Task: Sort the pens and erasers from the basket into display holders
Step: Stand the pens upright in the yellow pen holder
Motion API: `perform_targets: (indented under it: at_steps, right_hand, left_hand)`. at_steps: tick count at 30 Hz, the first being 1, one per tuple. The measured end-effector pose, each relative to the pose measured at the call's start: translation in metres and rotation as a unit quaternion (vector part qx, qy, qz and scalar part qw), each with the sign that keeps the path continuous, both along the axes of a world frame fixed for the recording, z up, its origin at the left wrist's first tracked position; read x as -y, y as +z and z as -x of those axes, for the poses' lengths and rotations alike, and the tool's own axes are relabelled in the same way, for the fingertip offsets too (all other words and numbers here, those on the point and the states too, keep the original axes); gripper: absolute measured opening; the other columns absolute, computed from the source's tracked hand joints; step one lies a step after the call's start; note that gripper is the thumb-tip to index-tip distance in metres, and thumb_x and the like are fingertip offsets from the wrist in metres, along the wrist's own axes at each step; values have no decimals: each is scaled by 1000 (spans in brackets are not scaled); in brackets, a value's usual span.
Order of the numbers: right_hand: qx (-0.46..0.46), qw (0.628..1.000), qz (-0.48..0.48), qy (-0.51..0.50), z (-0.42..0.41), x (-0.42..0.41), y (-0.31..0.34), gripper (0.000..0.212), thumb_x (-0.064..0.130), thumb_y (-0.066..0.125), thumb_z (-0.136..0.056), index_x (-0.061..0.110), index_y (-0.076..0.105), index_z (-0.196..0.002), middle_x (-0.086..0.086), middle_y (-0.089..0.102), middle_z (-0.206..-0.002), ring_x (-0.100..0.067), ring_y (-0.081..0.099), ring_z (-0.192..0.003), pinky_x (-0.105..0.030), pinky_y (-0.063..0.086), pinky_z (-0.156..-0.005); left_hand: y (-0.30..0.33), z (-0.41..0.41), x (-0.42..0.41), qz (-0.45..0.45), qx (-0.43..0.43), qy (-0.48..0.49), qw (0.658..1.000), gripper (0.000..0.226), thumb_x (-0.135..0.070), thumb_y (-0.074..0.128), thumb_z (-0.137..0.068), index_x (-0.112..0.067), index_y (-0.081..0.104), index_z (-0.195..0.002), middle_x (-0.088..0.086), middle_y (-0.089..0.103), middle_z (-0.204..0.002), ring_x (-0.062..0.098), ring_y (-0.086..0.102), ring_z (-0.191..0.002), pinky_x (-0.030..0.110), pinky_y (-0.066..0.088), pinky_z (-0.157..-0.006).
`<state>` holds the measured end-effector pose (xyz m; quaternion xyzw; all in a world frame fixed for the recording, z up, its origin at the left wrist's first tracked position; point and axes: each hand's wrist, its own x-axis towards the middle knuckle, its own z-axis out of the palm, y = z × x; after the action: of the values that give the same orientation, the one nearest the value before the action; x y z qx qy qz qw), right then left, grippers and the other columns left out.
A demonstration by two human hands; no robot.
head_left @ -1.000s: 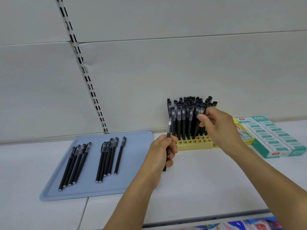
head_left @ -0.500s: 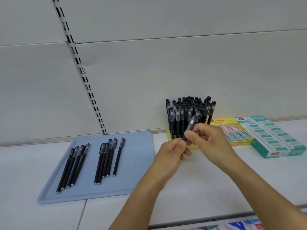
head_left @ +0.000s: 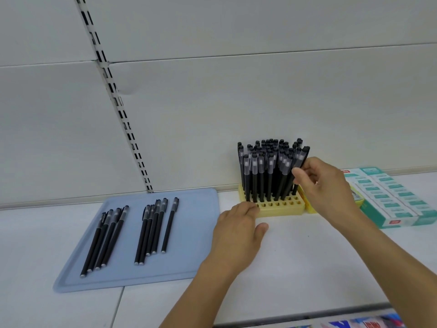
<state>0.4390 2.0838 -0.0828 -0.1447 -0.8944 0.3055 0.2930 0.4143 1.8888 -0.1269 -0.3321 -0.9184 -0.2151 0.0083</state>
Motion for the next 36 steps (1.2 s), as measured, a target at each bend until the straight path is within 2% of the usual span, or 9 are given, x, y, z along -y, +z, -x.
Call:
perform_targets:
  at_steps: [6, 10, 13, 16, 20, 24, 28, 32, 36]
  right_hand:
    - [45, 997, -57, -6, 7, 1, -2, 19, 37, 55, -95, 23, 54, -82, 8, 67, -78, -14, 58, -70, -28, 43, -57]
    - [86, 994, -60, -13, 8, 2, -9, 15, 38, 57, -94, 24, 57, -88, 8, 69, -83, -14, 61, -76, -30, 48, -63]
    - [19, 999, 26, -39, 0, 11, -9, 23, 39, 63, -90, 25, 50, -103, 8, 63, -80, -17, 58, -75, -37, 48, -68]
    - [-77, 991, 105, -15, -10, 36, -9, 20, 36, 64, -89, 28, 48, -98, 6, 57, -72, -18, 58, -69, -45, 50, -67]
    - [-3, 994, 37, 106, 1, 84, -18, 14, 36, 60, -91, 30, 56, -79, 11, 59, -67, -6, 54, -64, -36, 47, -58]
    - [113, 964, -88, 224, 29, 140, -20, 13, 42, 54, -92, 32, 59, -87, 15, 62, -78, -4, 55, -72, -27, 40, -63]
    - [152, 926, -136, 318, 55, 190, -21, 16, 37, 49, -95, 31, 63, -95, 12, 60, -87, -12, 57, -83, -28, 39, -64]
    - [203, 910, -184, 312, 68, 207, -28, 16, 39, 53, -92, 26, 61, -95, 7, 62, -91, -19, 58, -85, -30, 38, -66]
    - [261, 901, -191, 291, 67, 206, -29, 15, 32, 57, -88, 20, 55, -98, 1, 61, -98, -23, 57, -87, -31, 39, -67]
  left_hand:
    - [-1, 2, 0, -1, -2, -6, 1000, 48, -39, 41, -102, -19, 41, -145, -8, 38, -149, 15, 40, -132, 30, 28, -110]
    - [-1, 4, 0, 7, -2, -8, 1000, 48, -40, 40, -102, -21, 39, -146, -10, 36, -149, 14, 40, -132, 29, 29, -111]
    - [1, 3, 8, -12, 19, -14, 1000, 50, -42, 41, -101, -22, 39, -147, -11, 34, -152, 12, 35, -136, 27, 24, -115]
    - [4, 3, 34, -57, 9, 23, 998, 48, -43, 42, -100, -26, 39, -146, -12, 35, -150, 9, 30, -138, 22, 19, -114]
    - [4, 18, 91, -77, -16, 146, 986, 42, -38, 48, -98, -24, 49, -138, -7, 44, -141, 12, 35, -132, 25, 30, -106]
    - [0, 34, 141, -69, -26, 275, 959, 36, -33, 53, -96, -20, 55, -129, 2, 50, -125, 20, 43, -119, 29, 37, -94]
    - [-3, 46, 161, -52, 16, 308, 950, 39, -38, 56, -94, -17, 54, -127, 5, 51, -125, 21, 46, -117, 27, 38, -88]
    - [2, 52, 165, -8, 68, 310, 948, 47, -45, 64, -88, -17, 53, -124, 5, 56, -118, 20, 57, -103, 31, 49, -82]
    - [18, 60, 162, 30, 106, 310, 944, 25, -30, 67, -87, -17, 51, -102, 4, 62, -104, 21, 59, -92, 31, 46, -77]
